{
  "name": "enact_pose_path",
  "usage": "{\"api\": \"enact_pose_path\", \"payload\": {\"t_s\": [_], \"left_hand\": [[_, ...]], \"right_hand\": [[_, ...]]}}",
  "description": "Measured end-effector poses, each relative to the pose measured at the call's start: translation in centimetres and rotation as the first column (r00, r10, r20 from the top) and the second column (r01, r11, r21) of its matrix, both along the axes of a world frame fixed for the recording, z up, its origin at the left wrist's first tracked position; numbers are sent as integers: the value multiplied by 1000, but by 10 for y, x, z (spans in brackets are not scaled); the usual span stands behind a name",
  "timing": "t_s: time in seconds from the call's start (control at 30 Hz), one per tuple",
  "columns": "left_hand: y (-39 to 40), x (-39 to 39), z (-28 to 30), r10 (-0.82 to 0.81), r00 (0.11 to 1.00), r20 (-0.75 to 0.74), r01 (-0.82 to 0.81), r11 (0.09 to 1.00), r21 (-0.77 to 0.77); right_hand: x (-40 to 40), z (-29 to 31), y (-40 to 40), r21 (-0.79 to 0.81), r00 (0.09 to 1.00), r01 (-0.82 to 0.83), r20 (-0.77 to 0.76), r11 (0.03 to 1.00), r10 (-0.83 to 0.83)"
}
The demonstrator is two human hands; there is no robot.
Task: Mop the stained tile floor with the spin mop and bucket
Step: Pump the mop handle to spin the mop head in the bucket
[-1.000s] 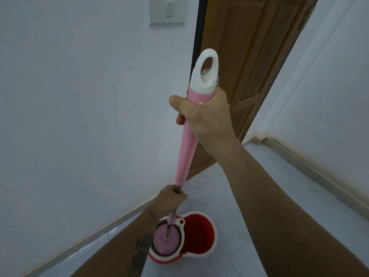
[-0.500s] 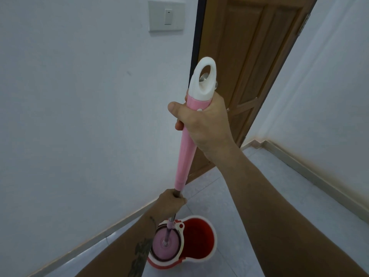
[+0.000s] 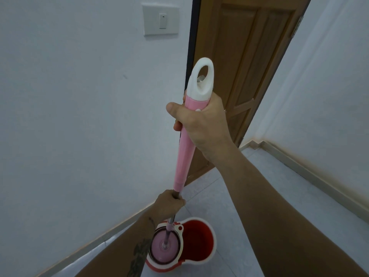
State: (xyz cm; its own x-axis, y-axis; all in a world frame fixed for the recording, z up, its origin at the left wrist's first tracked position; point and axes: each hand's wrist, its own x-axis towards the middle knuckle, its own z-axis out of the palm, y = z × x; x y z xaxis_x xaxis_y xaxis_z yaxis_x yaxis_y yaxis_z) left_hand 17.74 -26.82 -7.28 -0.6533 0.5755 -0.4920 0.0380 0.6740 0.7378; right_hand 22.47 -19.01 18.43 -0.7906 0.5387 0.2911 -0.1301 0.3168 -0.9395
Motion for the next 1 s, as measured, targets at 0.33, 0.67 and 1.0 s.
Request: {"api": "enact_pose_path", "payload": {"t_s": [0.33,0.67,1.0], "left_hand": [[-5,-6,-4,12,998,-59,-11,1000,13],[-3,-20,11,225,974,-4,-222,963,152],[22,-30,32,222,973,-64,-217,973,81]], "right_hand": [[-3,4,-5,-12,998,-55,-23,998,55],[28,-106,67,-304,969,207,196,930,-152],[41,-357,50,-299,422,142,881,944,216]]}}
